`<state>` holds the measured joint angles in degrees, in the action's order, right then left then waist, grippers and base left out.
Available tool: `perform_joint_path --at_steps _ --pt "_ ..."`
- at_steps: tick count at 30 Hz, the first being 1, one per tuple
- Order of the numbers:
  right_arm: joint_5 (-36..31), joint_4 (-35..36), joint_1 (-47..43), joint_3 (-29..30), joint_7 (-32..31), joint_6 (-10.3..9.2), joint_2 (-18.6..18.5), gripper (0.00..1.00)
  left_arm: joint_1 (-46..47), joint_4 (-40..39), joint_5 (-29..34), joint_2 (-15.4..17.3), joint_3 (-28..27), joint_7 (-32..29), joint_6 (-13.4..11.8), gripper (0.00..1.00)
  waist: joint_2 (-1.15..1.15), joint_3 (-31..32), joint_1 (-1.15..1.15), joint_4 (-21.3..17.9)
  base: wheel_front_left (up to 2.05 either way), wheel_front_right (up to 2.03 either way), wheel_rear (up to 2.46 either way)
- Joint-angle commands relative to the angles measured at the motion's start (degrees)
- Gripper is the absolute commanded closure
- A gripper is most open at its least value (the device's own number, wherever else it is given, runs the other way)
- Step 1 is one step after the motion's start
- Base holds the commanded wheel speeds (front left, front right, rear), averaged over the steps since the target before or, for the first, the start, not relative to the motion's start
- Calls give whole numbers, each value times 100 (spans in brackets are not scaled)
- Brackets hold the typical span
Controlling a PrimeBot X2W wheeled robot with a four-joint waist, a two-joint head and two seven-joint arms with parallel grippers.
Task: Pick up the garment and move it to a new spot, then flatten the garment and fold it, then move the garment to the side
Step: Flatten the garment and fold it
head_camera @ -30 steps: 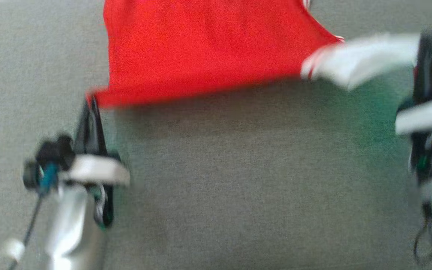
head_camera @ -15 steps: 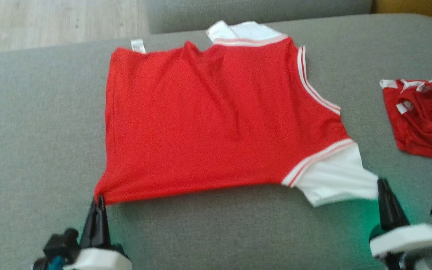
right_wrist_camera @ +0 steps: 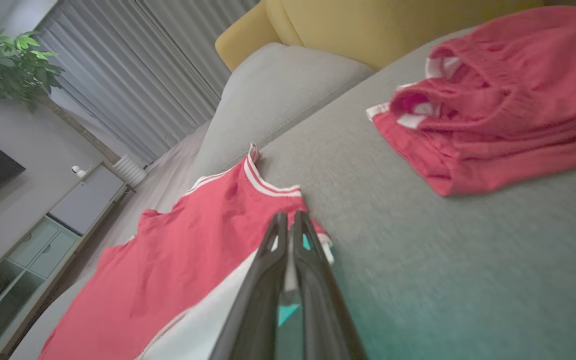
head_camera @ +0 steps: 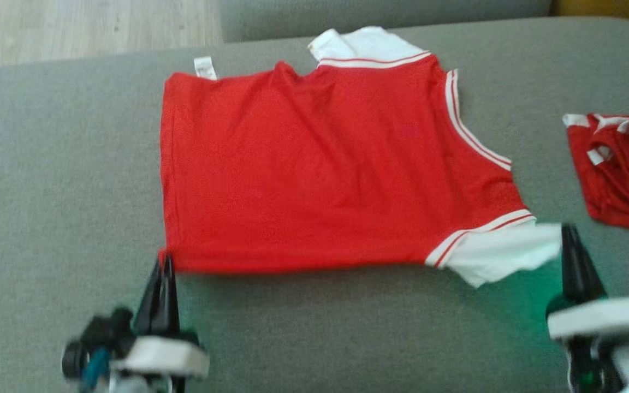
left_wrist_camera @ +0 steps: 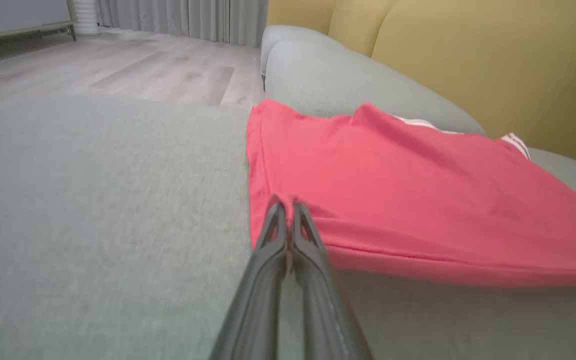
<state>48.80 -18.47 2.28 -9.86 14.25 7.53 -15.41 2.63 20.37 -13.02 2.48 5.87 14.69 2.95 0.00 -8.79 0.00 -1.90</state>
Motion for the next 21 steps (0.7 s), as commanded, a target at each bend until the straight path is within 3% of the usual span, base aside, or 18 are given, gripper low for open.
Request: perform_joint_path --at_steps 1,10,19,21 --pt "-45 126 369 -70 27 -4 -165 100 365 -154 31 41 -136 30 -38 100 0 -144 0 50 0 0 0" --pt "-331 -698 1838 -62 -167 -4 33 100 1514 478 77 40 15 30 -245 100 0 -676 0 184 0 0 0" --pt "-832 -1717 3049 -182 -99 -4 258 100 2372 1142 273 40 -65 30 -217 100 0 -926 0 248 0 0 0" --pt "-922 -1876 3226 -134 -30 -4 323 0 2472 1218 321 40 -77 30 -238 100 0 -929 0 258 0 0 0"
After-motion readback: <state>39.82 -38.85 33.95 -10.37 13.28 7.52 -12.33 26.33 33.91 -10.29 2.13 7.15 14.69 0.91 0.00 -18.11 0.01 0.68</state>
